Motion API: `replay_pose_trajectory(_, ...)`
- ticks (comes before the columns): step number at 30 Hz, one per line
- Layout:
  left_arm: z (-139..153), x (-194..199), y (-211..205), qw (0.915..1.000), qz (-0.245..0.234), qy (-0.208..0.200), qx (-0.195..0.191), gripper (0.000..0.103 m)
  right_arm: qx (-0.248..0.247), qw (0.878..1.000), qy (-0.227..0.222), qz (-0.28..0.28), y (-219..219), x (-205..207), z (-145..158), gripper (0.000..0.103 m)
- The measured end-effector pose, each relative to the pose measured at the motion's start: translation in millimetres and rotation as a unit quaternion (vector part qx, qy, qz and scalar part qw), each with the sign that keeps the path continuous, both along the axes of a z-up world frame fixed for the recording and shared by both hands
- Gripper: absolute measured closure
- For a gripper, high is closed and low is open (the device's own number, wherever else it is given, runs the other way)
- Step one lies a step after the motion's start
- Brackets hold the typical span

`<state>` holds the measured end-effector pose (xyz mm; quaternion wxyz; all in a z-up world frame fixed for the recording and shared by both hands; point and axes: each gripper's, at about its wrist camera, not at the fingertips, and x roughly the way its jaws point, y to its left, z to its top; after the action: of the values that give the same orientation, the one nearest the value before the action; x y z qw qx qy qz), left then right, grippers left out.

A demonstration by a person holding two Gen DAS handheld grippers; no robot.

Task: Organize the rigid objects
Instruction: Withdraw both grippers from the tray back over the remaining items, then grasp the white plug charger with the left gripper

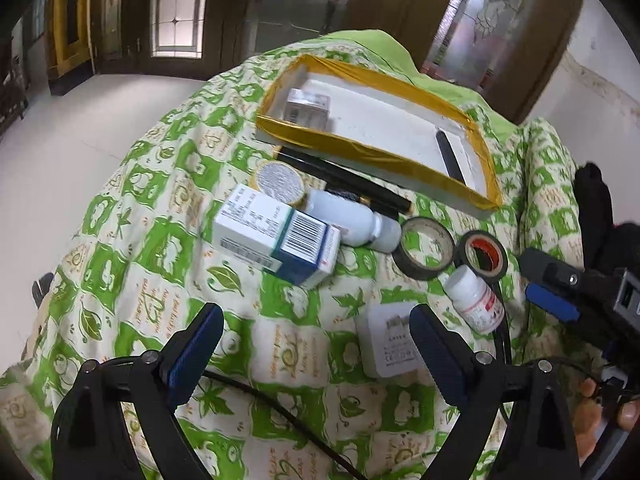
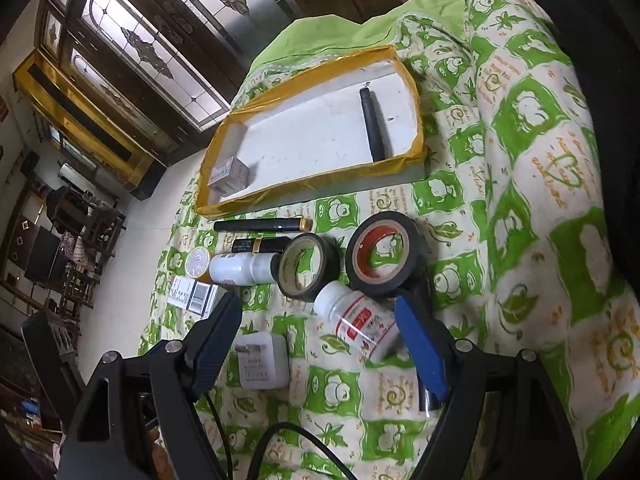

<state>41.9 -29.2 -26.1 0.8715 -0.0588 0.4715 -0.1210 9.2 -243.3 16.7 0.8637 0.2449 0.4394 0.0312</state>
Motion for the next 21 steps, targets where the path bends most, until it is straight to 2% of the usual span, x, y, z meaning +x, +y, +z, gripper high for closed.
replay_pose_trajectory(8, 0, -12, -22, 0.9986, -0.038, -0.005, 0.037, 0.007, -0.011, 1.000, -0.006, 0.005, 0, -13, 5, 0.025)
replay_pose_trajectory(21, -4, -13, -29, 0.9975, -0.057, 0.002, 0.043, 0.007, -0.033, 0.999, -0.006, 0.000, -5, -13, 6, 0.025)
